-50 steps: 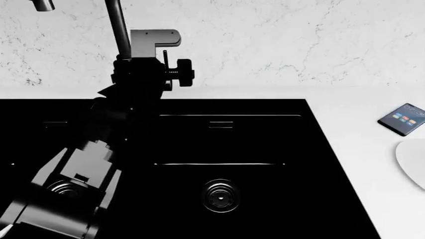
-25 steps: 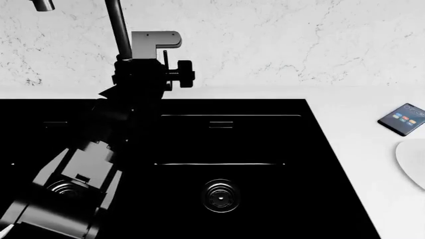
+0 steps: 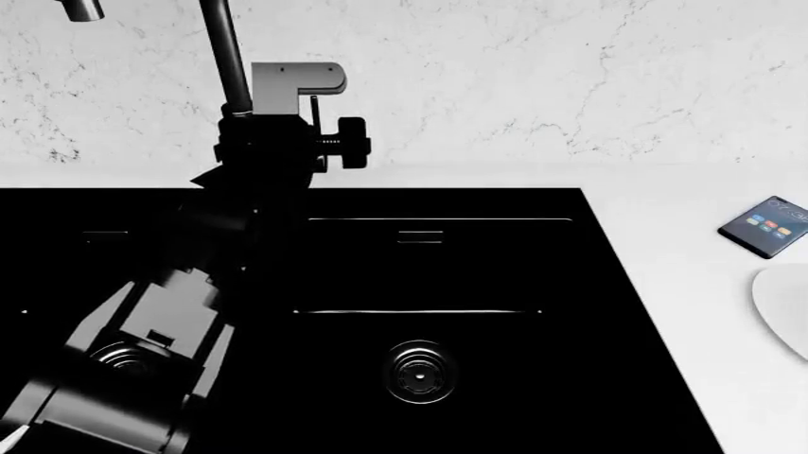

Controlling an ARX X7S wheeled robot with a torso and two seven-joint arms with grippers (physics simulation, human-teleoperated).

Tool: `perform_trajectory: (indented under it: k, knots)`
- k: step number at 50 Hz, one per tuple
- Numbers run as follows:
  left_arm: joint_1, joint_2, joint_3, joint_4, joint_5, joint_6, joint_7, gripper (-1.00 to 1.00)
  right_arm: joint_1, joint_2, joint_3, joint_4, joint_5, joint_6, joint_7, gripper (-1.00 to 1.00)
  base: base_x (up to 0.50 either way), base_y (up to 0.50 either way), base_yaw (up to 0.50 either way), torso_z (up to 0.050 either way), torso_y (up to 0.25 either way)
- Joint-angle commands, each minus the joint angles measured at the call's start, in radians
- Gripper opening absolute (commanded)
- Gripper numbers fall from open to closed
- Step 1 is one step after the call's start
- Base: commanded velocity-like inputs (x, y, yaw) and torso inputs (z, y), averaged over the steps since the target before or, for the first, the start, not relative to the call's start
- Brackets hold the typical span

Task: Pick the chili pepper from the counter and place it in the sink. Then turn on the sink faucet.

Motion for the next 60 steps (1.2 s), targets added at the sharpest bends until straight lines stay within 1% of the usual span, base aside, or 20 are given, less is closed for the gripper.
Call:
perform_trajectory:
  k: [1, 9, 15, 19, 33, 50, 60]
  knots:
    - [-0.003, 0.022, -0.022, 0.006, 0.002, -0.006, 0.025, 1.0, 0.002, -0.013, 0.028, -0.003, -0.021, 0.005, -0.012, 1.0, 0.0, 0.0, 0.0, 0.0, 0.0]
    - [-0.011, 0.026, -0.019, -0.023, 0.002, 0.01, 0.034, 1.0, -0.016, -0.06, 0.021, 0.052, -0.029, -0.026, -0.058, 1.0, 0.0, 0.0, 0.0, 0.0, 0.0]
    - [-0.007, 0.028, -0.016, -0.039, 0.003, 0.024, 0.04, 1.0, -0.03, -0.122, -0.001, 0.101, -0.09, -0.001, -0.075, 1.0, 0.0, 0.0, 0.0, 0.0, 0.0]
    - [-0.011, 0.029, -0.015, -0.047, 0.002, 0.028, 0.043, 1.0, -0.05, -0.135, -0.014, 0.117, -0.101, -0.011, -0.086, 1.0, 0.0, 0.0, 0.0, 0.0, 0.0]
    - [-0.004, 0.024, -0.009, -0.031, -0.005, 0.023, 0.033, 1.0, -0.089, -0.14, -0.025, 0.164, -0.082, -0.042, -0.101, 1.0, 0.0, 0.0, 0.0, 0.0, 0.0]
    - [-0.007, 0.025, -0.003, -0.043, -0.009, 0.033, 0.034, 1.0, -0.111, -0.2, -0.038, 0.233, -0.094, -0.036, -0.129, 1.0, 0.0, 0.0, 0.0, 0.0, 0.0]
    - [-0.006, 0.02, 0.0, -0.032, -0.016, 0.028, 0.031, 1.0, -0.134, -0.216, -0.045, 0.257, -0.09, -0.043, -0.138, 1.0, 0.0, 0.0, 0.0, 0.0, 0.0]
